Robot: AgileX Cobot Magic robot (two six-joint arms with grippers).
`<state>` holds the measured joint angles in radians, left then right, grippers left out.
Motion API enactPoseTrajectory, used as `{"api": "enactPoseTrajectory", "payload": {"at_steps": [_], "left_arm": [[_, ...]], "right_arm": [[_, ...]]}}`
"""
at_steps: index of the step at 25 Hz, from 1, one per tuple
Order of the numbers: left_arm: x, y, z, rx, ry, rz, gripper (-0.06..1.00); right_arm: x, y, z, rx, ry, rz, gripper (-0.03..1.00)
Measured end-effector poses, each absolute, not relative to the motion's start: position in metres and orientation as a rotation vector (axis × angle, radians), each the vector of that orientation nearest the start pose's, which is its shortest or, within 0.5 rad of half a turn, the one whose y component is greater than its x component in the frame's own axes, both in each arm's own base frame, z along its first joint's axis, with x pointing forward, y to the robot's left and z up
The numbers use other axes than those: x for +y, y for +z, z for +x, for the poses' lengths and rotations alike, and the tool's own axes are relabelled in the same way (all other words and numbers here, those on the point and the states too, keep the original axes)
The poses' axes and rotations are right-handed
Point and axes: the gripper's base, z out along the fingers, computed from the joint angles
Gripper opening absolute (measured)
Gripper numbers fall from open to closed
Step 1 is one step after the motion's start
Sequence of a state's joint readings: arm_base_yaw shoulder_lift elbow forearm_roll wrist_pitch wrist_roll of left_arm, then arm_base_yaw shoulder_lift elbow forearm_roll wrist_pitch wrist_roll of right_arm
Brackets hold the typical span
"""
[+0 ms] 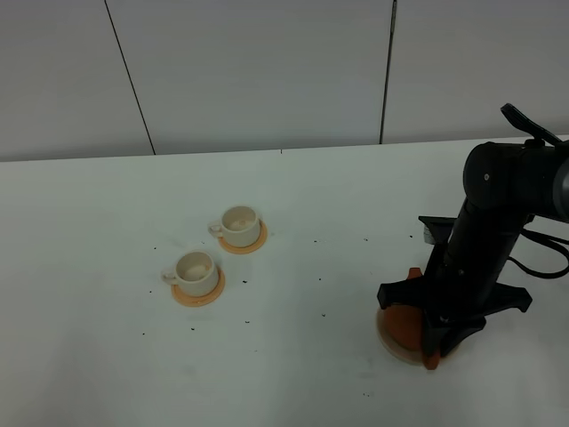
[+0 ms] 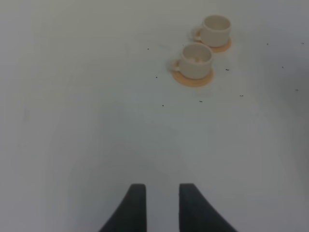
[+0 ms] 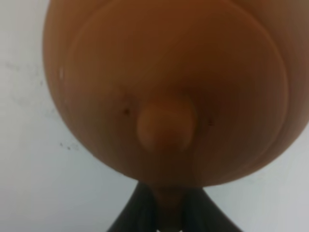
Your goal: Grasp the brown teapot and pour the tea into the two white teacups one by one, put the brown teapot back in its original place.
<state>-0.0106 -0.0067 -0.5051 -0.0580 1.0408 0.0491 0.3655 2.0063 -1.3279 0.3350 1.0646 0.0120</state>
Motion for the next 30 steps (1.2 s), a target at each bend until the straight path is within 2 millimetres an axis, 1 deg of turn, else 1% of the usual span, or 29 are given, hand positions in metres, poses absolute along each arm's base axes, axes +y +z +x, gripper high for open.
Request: {"api": "enactPoseTrajectory", "payload": {"at_steps": [6,22,30], "left_arm": [[-0.004,0.280,-0.006,2.010,-0.045,0.062,0.24],[-0.004,0.280,-0.006,2.010,-0.045,0.062,0.24],[-0.004,0.280,-0.006,2.010,-0.045,0.062,0.24]], "right_arm": [[0.156,0.153,0.335,3.231,0.436,-0.314,0.10],[0.156,0.154,0.336,3.225,0.422,-0.311,0.10],[0.154,0.166,0.337,3.168,0.396,-0.331,0.10]]}}
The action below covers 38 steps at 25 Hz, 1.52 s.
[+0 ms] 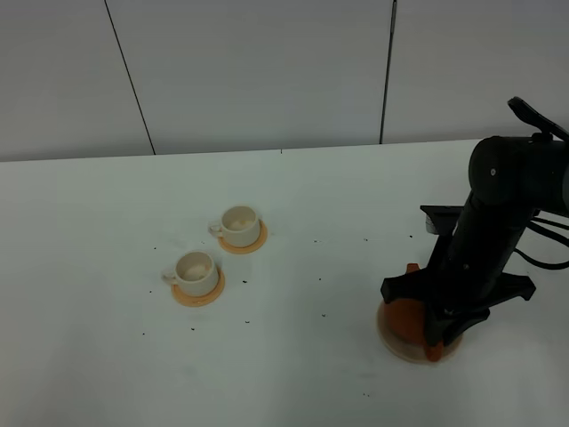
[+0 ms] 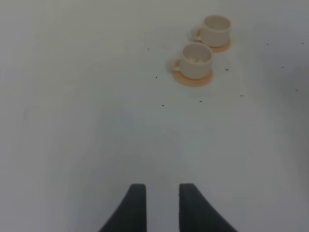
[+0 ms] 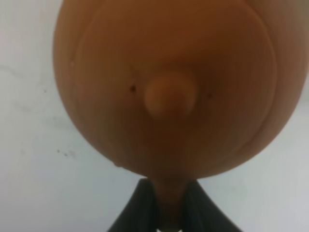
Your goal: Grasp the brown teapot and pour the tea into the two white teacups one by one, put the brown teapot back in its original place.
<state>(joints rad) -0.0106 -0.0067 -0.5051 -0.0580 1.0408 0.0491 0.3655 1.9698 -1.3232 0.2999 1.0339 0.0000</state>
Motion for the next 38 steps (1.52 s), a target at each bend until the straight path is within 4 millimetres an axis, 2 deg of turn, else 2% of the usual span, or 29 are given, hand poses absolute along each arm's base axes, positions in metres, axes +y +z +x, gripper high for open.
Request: {"api": "enactPoseTrajectory", "payload": {"at_steps": [32,38], "left_arm": [[-0.004,0.280,-0.006,2.010,-0.045,0.062,0.24],[-0.004,0.280,-0.006,2.010,-0.045,0.062,0.24]], "right_arm": [[0.154,0.176,0.336,3.134,0.412,-0.327,0.10],[0.153,0.185,0.335,3.083,0.418,-0.425,0.10]]}}
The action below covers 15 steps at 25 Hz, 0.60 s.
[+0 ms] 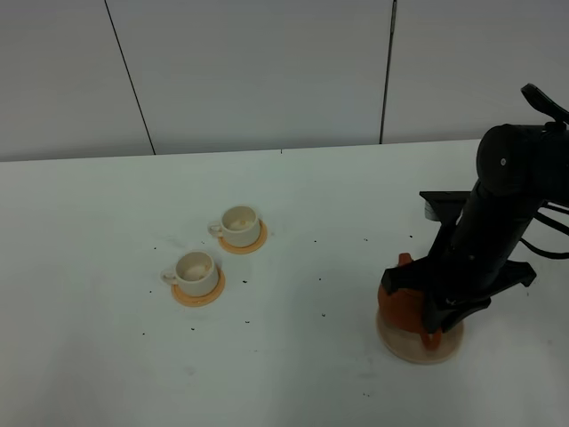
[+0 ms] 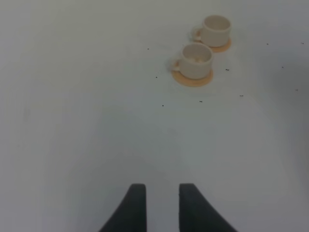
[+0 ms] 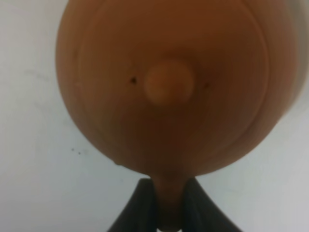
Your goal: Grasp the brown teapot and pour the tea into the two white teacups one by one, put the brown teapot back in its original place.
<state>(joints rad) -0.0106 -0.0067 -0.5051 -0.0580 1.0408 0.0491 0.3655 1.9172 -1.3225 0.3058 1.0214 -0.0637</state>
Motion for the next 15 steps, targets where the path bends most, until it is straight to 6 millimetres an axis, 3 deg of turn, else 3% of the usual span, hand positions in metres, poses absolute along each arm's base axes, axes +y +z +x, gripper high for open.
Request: {"api": "enactPoseTrajectory", "payload": {"at_steps": [5,15], "left_arm": [[-0.004,0.280,-0.006,2.010,-0.045,0.062,0.24],[-0.004,0.280,-0.006,2.010,-0.045,0.062,0.24]], "right_arm": [[0.153,0.195,0.333,3.015,0.419,-0.589,0.10],[0.157,0.211,0.324,2.800,0.406,-1.121,0.10]]}}
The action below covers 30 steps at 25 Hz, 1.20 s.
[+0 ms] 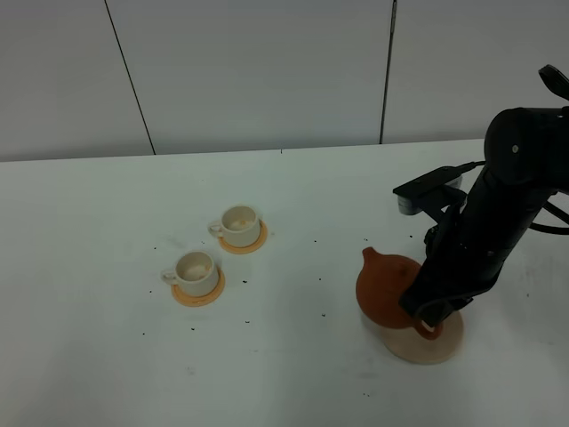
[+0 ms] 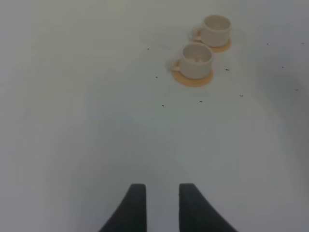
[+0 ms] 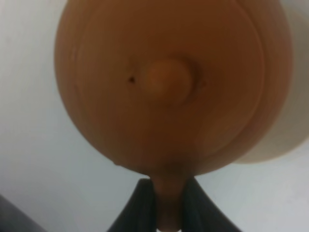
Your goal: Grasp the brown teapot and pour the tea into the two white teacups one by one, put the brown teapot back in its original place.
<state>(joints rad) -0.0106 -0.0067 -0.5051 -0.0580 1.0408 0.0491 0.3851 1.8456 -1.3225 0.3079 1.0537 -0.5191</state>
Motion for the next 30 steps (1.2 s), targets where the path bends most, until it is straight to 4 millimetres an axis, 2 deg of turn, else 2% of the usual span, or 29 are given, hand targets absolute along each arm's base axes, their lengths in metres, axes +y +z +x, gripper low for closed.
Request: {"api": "enactPoseTrajectory", "payload": {"at_steps": [8,15,24,30], "left_arm": [[-0.004,0.280,-0.006,2.010,-0.045,0.062,0.24],[-0.004,0.280,-0.006,2.010,-0.045,0.062,0.24],[-0.004,0.280,-0.006,2.010,-0.045,0.062,0.24],[-0.004,0.280,-0.006,2.010,-0.045,0.062,0.24]], "right_arm": [[0.162,0.213,0.320,2.678,0.495,-1.348,0.10],[0.162,0.213,0.319,2.585,0.487,-1.501,0.10],[0.159,0.212,0.324,2.421,0.378,-1.686,0.10],[0.161,0.213,0.333,2.315,0.296,-1.676,0.10]]}}
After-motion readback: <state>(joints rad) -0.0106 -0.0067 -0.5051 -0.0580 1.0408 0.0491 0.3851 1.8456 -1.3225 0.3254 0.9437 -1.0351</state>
